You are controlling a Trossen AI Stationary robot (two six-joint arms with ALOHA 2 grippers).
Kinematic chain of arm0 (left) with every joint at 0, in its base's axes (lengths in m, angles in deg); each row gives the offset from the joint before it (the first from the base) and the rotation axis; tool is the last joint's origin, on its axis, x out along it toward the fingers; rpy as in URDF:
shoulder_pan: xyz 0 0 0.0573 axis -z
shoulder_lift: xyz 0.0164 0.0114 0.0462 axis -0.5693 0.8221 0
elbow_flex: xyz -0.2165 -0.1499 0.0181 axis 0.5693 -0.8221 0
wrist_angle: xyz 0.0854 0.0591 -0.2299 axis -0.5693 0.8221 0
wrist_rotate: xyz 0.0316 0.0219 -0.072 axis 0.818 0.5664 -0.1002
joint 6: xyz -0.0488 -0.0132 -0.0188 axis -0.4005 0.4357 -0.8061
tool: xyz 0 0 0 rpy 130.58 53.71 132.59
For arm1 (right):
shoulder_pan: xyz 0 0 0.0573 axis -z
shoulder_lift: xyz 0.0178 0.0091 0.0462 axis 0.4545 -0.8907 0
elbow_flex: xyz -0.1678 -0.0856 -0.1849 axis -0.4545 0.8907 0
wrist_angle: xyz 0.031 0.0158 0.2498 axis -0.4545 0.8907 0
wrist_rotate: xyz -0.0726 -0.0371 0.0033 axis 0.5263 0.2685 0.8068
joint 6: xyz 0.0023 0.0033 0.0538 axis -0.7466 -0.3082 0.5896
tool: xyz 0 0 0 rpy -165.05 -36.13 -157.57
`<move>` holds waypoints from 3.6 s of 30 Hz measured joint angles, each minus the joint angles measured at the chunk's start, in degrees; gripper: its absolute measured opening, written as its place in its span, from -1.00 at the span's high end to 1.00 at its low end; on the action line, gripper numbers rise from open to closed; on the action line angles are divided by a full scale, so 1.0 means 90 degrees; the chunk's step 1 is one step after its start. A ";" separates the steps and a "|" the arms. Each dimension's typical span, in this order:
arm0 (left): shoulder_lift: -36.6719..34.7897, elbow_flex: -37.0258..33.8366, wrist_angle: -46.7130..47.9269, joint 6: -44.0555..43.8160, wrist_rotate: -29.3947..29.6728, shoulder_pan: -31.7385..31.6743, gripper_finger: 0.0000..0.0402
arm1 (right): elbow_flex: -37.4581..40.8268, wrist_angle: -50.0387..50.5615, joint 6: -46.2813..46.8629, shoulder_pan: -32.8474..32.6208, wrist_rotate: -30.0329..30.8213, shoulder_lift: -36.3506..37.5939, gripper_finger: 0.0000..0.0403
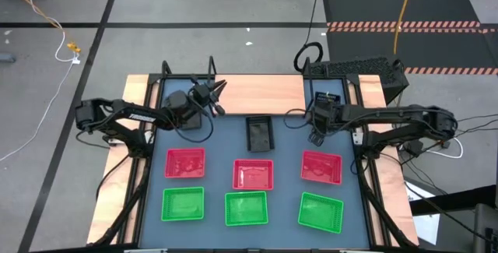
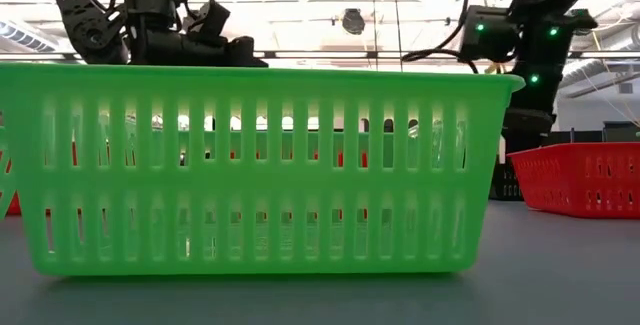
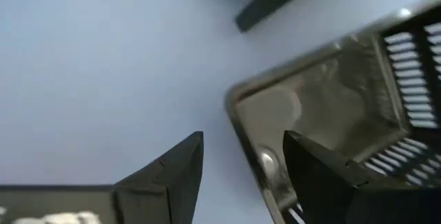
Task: Stack baskets on shelf by color
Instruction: Put the top right black bin on the shelf
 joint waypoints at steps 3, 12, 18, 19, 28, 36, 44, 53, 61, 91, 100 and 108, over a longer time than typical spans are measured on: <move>0.0009 0.0190 -0.0533 -0.0420 0.0228 -0.0017 0.79 | 0.0000 -0.0045 -0.0174 0.0172 -0.0044 -0.0059 0.14; -0.0005 0.1800 0.0364 0.0330 0.0272 -0.0036 0.79 | 0.0012 0.0050 -0.0093 0.0440 -0.0560 -0.0070 0.53; -0.0008 0.2783 0.2562 0.0570 0.0002 -0.0029 0.79 | 0.0015 0.0013 0.0075 0.0446 -0.0433 -0.0068 0.94; -0.0007 0.2823 0.2843 0.0567 -0.0128 0.0005 0.79 | 0.0016 0.0017 0.0259 0.0433 -0.0265 -0.0068 0.96; -0.0080 0.2815 0.4089 0.0328 -0.0256 0.0455 0.79 | 0.0010 0.1124 0.1505 0.0192 0.0040 0.0248 0.97; -0.0257 0.2820 0.4169 0.0384 0.0457 0.0763 0.79 | -0.0042 0.1277 0.1647 0.0035 0.0547 0.1187 0.99; -0.0654 0.2820 0.4488 0.0328 0.1009 0.1060 0.79 | -0.0702 0.1582 0.1295 0.0045 0.1469 0.2040 0.99; -0.0821 0.2820 0.4539 0.0723 0.1799 0.1557 0.79 | -0.1418 -0.1138 -0.1629 0.0040 0.2191 0.2266 0.99; -0.0816 0.2820 0.4645 0.1002 0.2127 0.1758 0.79 | -0.1430 -0.4133 -0.3878 0.0161 -0.0001 0.0760 0.99; -0.0814 0.2817 0.5921 0.0735 0.2112 0.1566 0.79 | -0.3289 -0.0516 -0.3429 0.0395 -0.0043 -0.2411 0.97; -0.0814 0.2817 0.5895 0.0733 0.2110 0.1746 0.79 | -0.2778 -0.0853 -0.3658 0.0484 -0.0050 -0.2411 0.83; -0.0814 0.2817 0.5931 0.0715 0.2111 0.1746 0.79 | -0.2727 -0.1272 -0.3680 0.0480 -0.0069 -0.2411 0.63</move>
